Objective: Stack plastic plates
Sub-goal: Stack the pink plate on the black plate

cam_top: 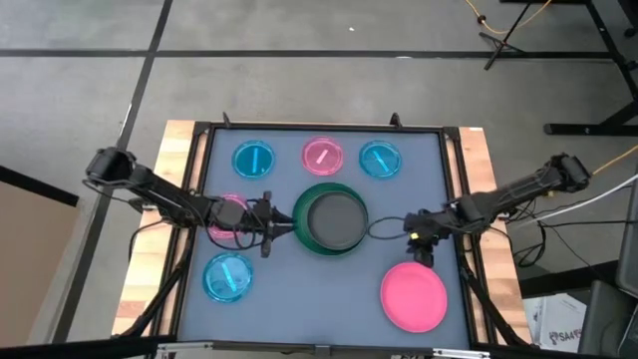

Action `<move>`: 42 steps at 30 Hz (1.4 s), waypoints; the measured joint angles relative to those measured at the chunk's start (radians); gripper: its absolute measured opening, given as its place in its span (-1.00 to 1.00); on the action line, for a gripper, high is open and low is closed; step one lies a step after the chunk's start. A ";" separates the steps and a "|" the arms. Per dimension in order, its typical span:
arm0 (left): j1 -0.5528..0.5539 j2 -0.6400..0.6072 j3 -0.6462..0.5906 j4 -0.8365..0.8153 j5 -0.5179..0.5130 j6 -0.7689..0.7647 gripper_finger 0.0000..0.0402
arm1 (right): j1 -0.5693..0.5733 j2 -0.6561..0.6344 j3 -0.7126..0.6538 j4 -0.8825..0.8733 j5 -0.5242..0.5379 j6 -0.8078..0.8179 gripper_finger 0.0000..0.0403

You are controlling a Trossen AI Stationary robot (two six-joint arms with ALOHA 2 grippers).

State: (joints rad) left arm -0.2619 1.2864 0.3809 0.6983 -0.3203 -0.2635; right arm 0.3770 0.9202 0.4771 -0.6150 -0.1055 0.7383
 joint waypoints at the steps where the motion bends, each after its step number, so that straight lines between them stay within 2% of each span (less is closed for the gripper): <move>1: -0.004 0.007 0.000 0.013 -0.001 0.000 -0.59 | 0.016 -0.014 -0.021 0.017 0.000 0.031 -0.41; 8: -0.027 0.012 0.000 0.016 -0.007 0.000 -0.59 | 0.112 -0.035 -0.083 0.131 -0.014 0.167 -0.41; 21: -0.028 0.012 0.000 0.028 -0.009 -0.022 -0.59 | 0.235 -0.005 -0.084 0.144 0.114 0.173 -0.41; 42: -0.036 0.012 0.000 0.055 -0.008 -0.022 -0.59 | 0.245 0.219 -0.084 0.263 0.114 0.171 -0.41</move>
State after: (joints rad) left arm -0.2977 1.2987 0.3809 0.7536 -0.3279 -0.2856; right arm 0.6220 1.1396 0.3927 -0.3519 0.0090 0.9092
